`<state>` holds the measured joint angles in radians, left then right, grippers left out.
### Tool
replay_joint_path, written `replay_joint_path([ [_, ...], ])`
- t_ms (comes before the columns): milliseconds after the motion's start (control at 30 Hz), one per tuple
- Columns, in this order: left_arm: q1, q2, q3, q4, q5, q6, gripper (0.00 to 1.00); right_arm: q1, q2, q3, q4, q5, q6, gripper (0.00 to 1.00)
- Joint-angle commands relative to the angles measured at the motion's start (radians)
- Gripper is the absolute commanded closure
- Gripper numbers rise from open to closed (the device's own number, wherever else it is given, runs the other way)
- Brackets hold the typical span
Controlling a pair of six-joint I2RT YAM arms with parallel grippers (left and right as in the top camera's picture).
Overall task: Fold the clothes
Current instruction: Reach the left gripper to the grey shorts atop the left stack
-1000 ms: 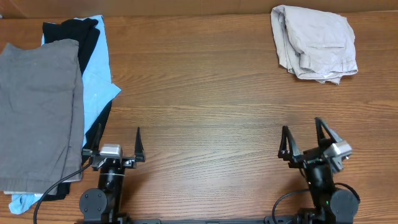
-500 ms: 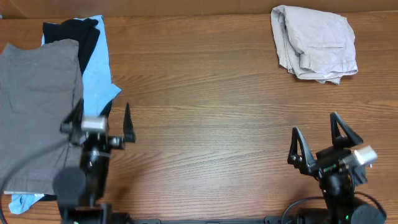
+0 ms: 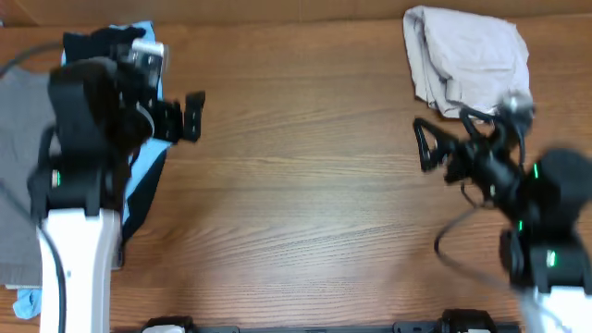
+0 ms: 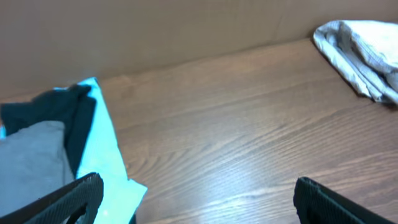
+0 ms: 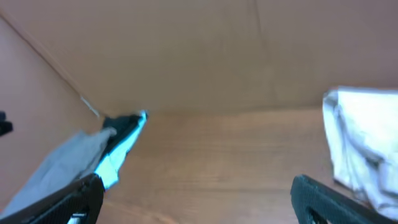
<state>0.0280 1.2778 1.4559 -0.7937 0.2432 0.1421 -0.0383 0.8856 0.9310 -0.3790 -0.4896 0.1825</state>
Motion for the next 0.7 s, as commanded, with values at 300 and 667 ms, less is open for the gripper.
replay_joint_path([
  [300,0.006,0.257,0.124,-0.066,0.043,0.018,0.0,0.005,0.471,0.244,-0.096,-0.028,-0.056,0.0],
  [667,0.025,0.426,0.145,-0.04,0.034,0.009,0.0,0.005,0.643,0.242,-0.114,-0.118,-0.056,0.0],
])
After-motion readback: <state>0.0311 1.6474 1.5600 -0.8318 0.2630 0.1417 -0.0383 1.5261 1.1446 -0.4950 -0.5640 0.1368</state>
